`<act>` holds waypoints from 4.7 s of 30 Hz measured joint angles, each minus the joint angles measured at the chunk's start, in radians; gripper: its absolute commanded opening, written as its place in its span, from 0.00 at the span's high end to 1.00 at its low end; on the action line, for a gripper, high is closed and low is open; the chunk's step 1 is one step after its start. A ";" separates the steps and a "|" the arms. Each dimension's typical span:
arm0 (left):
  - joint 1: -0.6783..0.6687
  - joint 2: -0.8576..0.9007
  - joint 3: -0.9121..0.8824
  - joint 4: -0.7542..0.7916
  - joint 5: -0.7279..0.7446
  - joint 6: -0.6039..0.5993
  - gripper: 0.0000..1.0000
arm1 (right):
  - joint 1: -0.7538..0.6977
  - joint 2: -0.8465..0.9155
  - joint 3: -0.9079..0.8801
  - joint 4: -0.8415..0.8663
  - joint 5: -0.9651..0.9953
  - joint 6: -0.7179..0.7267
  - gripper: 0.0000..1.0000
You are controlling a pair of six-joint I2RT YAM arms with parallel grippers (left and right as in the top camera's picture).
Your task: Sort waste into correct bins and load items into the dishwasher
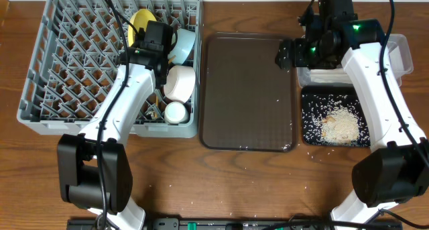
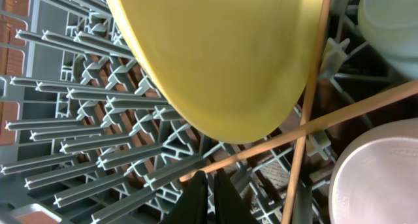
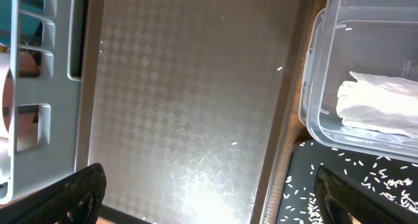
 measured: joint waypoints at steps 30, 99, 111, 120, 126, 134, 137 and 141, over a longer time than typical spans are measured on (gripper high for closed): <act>-0.105 -0.741 -0.001 -0.265 0.267 -0.115 0.13 | 0.000 0.000 0.000 0.000 0.000 0.000 0.01; 0.224 -1.775 -1.370 0.665 0.412 0.070 0.10 | 0.000 0.000 0.000 0.000 0.000 0.000 0.01; 0.224 -1.775 -1.370 0.665 0.412 0.070 0.10 | 0.000 0.000 0.000 0.000 0.000 0.000 0.01; 0.224 -1.775 -1.370 0.665 0.412 0.070 0.10 | 0.000 0.000 0.000 0.000 0.000 0.000 0.01; 0.224 -1.775 -1.370 0.665 0.412 0.070 0.10 | 0.000 0.000 0.000 0.000 0.008 -0.003 0.01; 0.224 -1.775 -1.370 0.665 0.412 0.070 0.10 | 0.000 0.000 0.000 0.040 0.056 -0.013 0.01; 0.224 -1.775 -1.370 0.666 0.412 0.070 0.10 | 0.000 0.000 0.000 0.097 0.086 -0.019 0.01; 0.224 -1.775 -1.370 0.666 0.412 0.070 0.10 | 0.000 -0.006 -0.009 0.221 0.111 -0.039 0.01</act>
